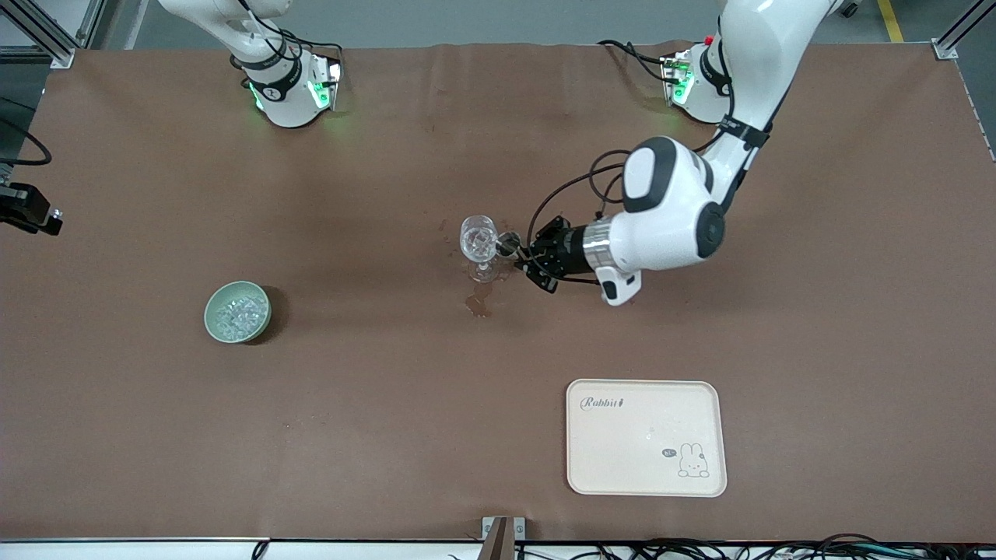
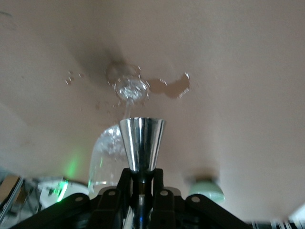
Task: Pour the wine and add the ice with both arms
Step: 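Bring the left gripper's jigger over the glass while the right gripper holds ice, then tilt the silver jigger over the wine glass with the left gripper to pour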
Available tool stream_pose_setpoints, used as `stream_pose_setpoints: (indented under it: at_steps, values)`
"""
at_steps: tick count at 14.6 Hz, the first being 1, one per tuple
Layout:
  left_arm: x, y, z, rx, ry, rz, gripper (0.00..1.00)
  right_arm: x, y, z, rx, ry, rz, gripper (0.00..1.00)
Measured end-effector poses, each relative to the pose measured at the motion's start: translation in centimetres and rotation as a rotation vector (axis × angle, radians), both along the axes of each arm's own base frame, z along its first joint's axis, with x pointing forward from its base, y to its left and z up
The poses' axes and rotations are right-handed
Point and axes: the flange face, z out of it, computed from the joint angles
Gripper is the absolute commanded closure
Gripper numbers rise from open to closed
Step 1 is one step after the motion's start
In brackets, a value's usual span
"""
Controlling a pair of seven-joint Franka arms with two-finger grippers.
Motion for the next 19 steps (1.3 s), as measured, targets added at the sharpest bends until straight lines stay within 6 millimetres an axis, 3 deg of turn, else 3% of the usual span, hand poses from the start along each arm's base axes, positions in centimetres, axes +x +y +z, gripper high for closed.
stream_pose_setpoints:
  at_steps: [4,11,19]
  values:
    - [-1.2,-1.5,1.0,0.051,-0.031,-0.034,1.0,0.0,0.1,0.0,0.0,0.0,0.001,1.0]
    - [-3.3,-3.9,0.9,0.145,-0.054,-0.08,1.0,0.0,0.1,0.0,0.0,0.0,0.001,1.0]
    - [-3.1,-4.3,2.7,0.227,-0.088,-0.074,1.0,0.0,0.3,0.0,0.0,0.0,0.005,0.99]
